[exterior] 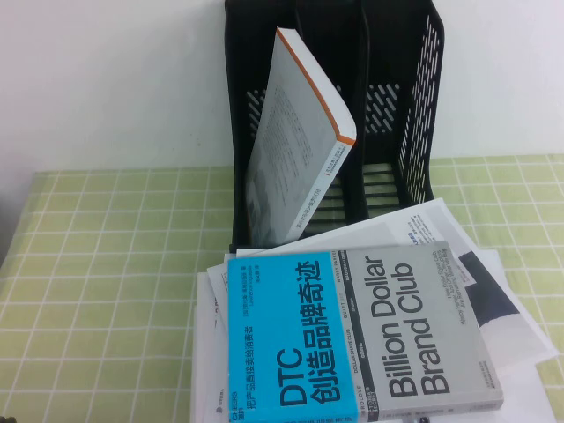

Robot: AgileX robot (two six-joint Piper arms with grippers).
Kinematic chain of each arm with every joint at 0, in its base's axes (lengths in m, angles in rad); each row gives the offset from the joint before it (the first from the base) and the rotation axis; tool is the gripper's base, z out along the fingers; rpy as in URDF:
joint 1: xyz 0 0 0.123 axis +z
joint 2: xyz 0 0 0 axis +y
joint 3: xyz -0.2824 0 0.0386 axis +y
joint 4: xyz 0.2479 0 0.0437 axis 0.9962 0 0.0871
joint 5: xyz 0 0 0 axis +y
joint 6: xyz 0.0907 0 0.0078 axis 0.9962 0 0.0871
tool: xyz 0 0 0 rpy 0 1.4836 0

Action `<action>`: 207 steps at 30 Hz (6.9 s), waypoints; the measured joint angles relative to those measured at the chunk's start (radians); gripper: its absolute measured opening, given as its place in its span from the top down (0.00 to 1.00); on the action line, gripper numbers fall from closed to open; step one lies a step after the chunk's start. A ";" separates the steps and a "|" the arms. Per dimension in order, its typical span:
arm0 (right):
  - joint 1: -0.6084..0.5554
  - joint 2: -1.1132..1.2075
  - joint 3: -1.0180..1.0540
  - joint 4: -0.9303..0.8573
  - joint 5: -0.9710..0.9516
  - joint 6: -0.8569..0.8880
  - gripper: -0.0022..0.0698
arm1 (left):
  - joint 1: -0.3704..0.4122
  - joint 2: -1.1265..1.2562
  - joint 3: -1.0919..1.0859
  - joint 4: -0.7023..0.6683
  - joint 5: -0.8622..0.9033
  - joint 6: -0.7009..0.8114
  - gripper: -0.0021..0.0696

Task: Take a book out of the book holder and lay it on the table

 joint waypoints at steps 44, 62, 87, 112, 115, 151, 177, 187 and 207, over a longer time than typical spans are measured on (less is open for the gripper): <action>0.000 0.000 0.000 0.143 -0.235 0.013 0.97 | 0.000 0.000 0.002 -0.237 -0.317 -0.006 0.97; 0.000 0.000 0.000 0.268 -1.114 0.218 0.97 | 0.000 0.000 0.007 -0.505 -0.896 -0.379 0.97; 0.000 0.326 -0.724 -0.414 -0.382 0.596 0.97 | 0.000 0.185 -0.469 0.080 -0.158 -0.472 0.97; 0.000 0.598 -0.653 0.707 0.312 -0.101 0.97 | -0.049 0.425 -0.469 -0.147 -0.070 -0.195 0.97; 0.000 0.655 -0.611 0.993 0.314 -0.389 0.97 | -0.082 0.465 -0.469 -0.212 -0.095 -0.183 0.97; 0.484 1.293 -0.780 1.640 -0.016 -1.642 0.95 | -0.240 1.478 -1.106 -1.040 0.222 0.907 0.97; 0.488 1.845 -1.335 1.660 0.035 -1.530 0.45 | -0.198 1.593 -1.109 -1.206 0.074 1.086 0.97; 0.485 1.927 -1.374 1.669 0.071 -1.474 0.71 | -0.198 1.596 -1.109 -1.222 0.112 1.086 0.97; 0.487 1.513 -1.353 1.615 0.002 -1.610 0.74 | -0.198 1.582 -1.109 -1.278 0.178 1.113 0.97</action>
